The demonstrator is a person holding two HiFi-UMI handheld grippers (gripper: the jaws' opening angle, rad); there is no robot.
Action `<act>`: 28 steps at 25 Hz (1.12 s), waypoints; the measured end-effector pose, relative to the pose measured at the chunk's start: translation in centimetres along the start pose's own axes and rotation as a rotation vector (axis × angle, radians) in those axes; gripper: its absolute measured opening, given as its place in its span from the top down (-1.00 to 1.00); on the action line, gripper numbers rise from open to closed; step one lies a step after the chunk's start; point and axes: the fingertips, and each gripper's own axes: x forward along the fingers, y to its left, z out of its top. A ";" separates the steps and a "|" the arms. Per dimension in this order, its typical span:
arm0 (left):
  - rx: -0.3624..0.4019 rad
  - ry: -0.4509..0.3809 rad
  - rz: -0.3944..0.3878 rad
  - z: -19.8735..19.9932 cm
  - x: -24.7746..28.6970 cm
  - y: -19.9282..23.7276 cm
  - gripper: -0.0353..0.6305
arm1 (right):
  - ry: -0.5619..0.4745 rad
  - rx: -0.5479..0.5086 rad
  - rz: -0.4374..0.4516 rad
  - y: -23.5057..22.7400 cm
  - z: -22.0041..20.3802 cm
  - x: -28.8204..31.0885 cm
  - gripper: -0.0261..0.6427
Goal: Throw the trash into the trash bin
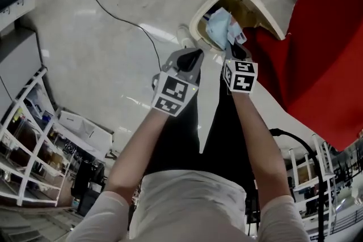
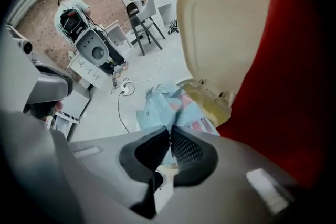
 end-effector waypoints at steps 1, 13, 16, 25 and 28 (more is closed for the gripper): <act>-0.002 0.006 -0.006 -0.5 0.3 -0.1 0.88 | 0.003 0.001 -0.006 -0.2 -0.3 0.6 0.88; -0.008 0.045 -0.005 -3.1 -0.1 0.3 0.88 | 0.017 -0.009 0.023 0.3 -0.6 0.1 0.48; -0.010 0.038 0.006 -2.7 -0.7 0.4 0.88 | 0.006 -0.029 0.032 0.8 -0.4 -1.2 0.48; -0.022 0.004 0.029 -1.7 -1.7 -0.3 0.88 | -0.024 -0.068 0.051 2.1 -0.5 -3.6 0.53; -0.020 -0.004 0.033 -1.4 -2.3 -0.6 0.88 | -0.039 -0.084 0.059 2.9 -0.4 -4.6 0.59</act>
